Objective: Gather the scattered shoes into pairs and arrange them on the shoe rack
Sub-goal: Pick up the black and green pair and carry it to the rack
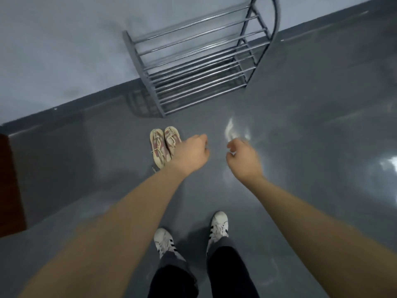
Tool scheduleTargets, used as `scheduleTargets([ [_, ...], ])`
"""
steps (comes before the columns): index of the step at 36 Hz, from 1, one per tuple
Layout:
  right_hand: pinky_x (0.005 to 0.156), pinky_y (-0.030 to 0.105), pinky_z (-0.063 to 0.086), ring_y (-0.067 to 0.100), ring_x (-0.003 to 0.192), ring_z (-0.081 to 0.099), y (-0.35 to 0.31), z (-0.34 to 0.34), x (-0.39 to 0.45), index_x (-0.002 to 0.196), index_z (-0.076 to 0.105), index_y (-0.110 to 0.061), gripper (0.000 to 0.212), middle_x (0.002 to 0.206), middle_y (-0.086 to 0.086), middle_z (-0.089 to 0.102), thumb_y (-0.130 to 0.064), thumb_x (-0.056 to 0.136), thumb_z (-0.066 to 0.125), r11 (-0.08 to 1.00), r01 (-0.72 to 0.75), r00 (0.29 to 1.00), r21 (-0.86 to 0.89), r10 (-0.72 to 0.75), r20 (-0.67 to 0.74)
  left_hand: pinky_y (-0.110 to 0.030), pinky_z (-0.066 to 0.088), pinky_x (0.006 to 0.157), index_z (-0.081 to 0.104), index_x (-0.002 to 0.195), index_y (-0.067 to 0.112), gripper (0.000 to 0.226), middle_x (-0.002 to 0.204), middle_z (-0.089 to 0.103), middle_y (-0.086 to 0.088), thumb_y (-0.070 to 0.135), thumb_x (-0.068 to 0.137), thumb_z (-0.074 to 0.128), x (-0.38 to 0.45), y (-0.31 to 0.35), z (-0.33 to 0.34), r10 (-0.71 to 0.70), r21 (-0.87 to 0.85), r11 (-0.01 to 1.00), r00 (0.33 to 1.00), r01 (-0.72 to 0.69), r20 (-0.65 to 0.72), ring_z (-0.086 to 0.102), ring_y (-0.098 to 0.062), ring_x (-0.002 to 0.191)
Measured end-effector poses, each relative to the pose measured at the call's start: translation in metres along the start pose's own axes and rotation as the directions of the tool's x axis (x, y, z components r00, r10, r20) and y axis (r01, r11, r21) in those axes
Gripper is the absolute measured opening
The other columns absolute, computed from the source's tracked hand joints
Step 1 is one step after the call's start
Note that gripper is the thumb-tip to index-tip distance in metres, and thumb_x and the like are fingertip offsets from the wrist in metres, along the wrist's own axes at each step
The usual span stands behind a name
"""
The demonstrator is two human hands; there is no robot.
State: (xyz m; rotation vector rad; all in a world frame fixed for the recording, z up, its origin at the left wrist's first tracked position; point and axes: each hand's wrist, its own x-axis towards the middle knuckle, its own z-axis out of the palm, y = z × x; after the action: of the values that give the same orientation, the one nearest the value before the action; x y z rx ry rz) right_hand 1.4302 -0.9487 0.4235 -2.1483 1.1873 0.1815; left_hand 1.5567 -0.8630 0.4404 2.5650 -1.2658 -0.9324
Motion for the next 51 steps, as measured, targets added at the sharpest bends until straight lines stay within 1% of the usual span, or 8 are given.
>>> scheduleTargets([
  [4,0.091,0.045,0.044,0.031,0.104,0.057,0.024,-0.048,-0.036,0.112,0.056,-0.010,0.025,0.118,0.009,0.058,-0.012,0.089,0.049,0.994,-0.092,0.994,0.055,0.095,-0.055,-0.037,0.044,0.085,0.051,0.115,0.010,0.026,0.122,0.055,-0.011,0.020,0.093,0.043,-0.009,0.060,-0.014,0.137,0.091,0.986,0.989,-0.142,0.050,0.054,-0.033,0.111],
  [13,0.080,0.038,0.048,0.025,0.097,0.057,0.059,-0.109,-0.128,0.110,0.058,-0.017,0.028,0.111,0.001,0.061,-0.010,0.087,0.045,0.900,-0.320,0.898,0.297,0.388,-0.208,-0.035,0.046,0.086,0.054,0.116,0.012,0.028,0.117,0.059,-0.010,0.020,0.091,0.047,-0.051,0.165,-0.028,0.349,-0.017,0.936,0.919,-0.352,0.183,0.054,-0.030,0.110],
  [20,0.075,0.038,0.049,0.021,0.087,0.058,0.080,-0.126,-0.225,0.110,0.058,-0.014,0.025,0.093,-0.002,0.058,-0.010,0.089,0.046,0.762,-0.391,0.745,0.516,0.591,-0.309,-0.036,0.048,0.088,0.058,0.111,0.014,0.025,0.113,0.062,-0.007,0.024,0.091,0.048,-0.102,0.209,-0.021,0.525,0.043,0.815,0.768,-0.577,0.366,0.057,-0.026,0.104],
  [25,0.074,0.035,0.049,0.021,0.080,0.058,0.096,-0.121,-0.309,0.107,0.058,-0.016,0.021,0.090,-0.002,0.060,-0.012,0.089,0.047,0.635,-0.417,0.586,0.650,0.735,-0.342,-0.035,0.049,0.085,0.059,0.109,0.012,0.022,0.107,0.063,-0.007,0.022,0.092,0.048,-0.156,0.256,-0.007,0.640,0.011,0.697,0.630,-0.717,0.440,0.057,-0.026,0.099],
  [30,0.078,0.040,0.051,0.020,0.080,0.057,0.116,-0.101,-0.389,0.103,0.058,-0.020,0.019,0.082,-0.011,0.054,-0.013,0.088,0.047,0.495,-0.438,0.408,0.750,0.853,-0.324,-0.035,0.051,0.082,0.057,0.103,0.018,0.017,0.098,0.061,0.003,0.026,0.092,0.046,-0.214,0.299,0.024,0.671,-0.015,0.597,0.489,-0.802,0.557,0.058,-0.019,0.089],
  [38,0.076,0.039,0.051,0.023,0.084,0.058,0.149,-0.057,-0.513,0.106,0.059,-0.015,0.020,0.089,-0.004,0.056,-0.014,0.089,0.047,0.301,-0.423,0.134,0.855,0.954,-0.270,-0.029,0.046,0.074,0.059,0.107,0.013,0.021,0.099,0.061,0.001,0.022,0.093,0.047,-0.332,0.340,0.098,0.671,-0.085,0.416,0.243,-0.905,0.701,0.054,-0.018,0.083],
  [43,0.074,0.037,0.049,0.022,0.080,0.057,0.166,-0.020,-0.575,0.103,0.059,-0.015,0.019,0.088,-0.003,0.057,-0.012,0.089,0.047,0.216,-0.414,0.038,0.884,0.975,-0.220,-0.034,0.050,0.076,0.060,0.104,0.015,0.020,0.100,0.062,0.000,0.024,0.093,0.047,-0.397,0.348,0.152,0.622,-0.099,0.357,0.157,-0.929,0.767,0.058,-0.022,0.087],
  [51,0.073,0.036,0.047,0.023,0.081,0.056,0.200,0.060,-0.670,0.104,0.058,-0.016,0.018,0.089,-0.001,0.058,-0.015,0.091,0.046,0.034,-0.403,-0.106,0.915,0.991,-0.084,-0.028,0.043,0.076,0.057,0.116,0.012,0.026,0.111,0.063,-0.004,0.023,0.095,0.046,-0.491,0.340,0.252,0.535,-0.110,0.174,0.000,-0.978,0.845,0.058,-0.024,0.100],
])
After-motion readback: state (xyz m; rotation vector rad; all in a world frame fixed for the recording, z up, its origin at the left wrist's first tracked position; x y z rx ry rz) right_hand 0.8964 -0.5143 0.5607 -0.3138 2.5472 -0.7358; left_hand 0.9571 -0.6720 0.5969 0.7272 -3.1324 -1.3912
